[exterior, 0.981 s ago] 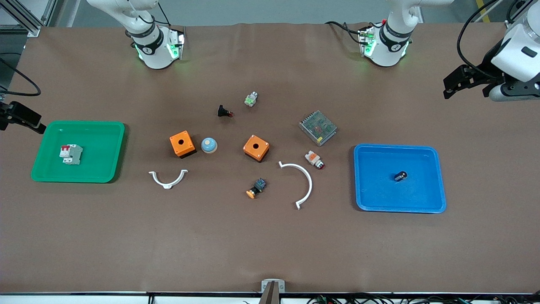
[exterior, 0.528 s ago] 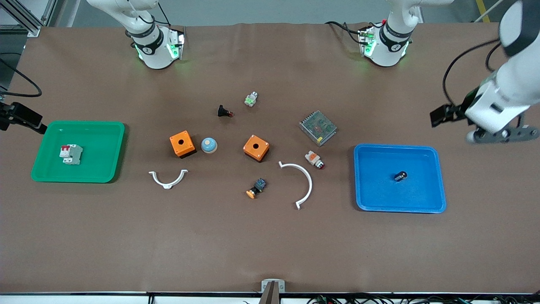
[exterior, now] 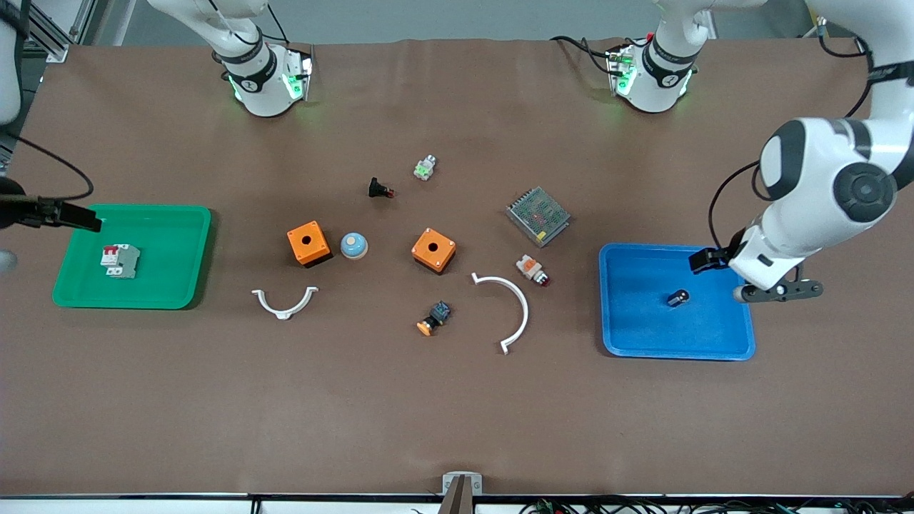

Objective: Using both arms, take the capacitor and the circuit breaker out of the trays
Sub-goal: 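Grasp the breaker with the right gripper while the left gripper grasps the capacitor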

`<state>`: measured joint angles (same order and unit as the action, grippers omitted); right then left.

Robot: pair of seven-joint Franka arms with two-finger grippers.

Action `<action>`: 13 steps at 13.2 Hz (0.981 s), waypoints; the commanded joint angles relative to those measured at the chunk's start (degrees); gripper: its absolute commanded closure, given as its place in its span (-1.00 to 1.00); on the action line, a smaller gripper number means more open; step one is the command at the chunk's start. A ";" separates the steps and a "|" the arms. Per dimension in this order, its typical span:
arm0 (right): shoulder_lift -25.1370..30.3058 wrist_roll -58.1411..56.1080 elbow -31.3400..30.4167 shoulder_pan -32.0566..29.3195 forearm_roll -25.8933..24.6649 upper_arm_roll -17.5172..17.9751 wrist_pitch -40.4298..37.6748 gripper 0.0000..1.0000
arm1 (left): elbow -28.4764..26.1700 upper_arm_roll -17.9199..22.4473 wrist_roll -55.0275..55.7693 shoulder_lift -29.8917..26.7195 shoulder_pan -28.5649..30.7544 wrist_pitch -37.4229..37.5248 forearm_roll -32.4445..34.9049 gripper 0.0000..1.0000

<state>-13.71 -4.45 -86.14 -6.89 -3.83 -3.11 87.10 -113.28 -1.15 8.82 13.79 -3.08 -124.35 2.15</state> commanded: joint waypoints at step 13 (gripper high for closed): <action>-12.65 -22.79 -21.07 -18.16 0.40 0.65 38.74 -1.00 | -0.89 -0.17 -0.91 16.01 0.27 -17.25 0.75 -0.24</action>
<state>-26.46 -25.71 -105.26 -23.55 -4.40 -3.51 123.79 -114.49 -1.22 8.80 29.37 -3.07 -141.63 2.15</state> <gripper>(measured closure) 0.000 0.304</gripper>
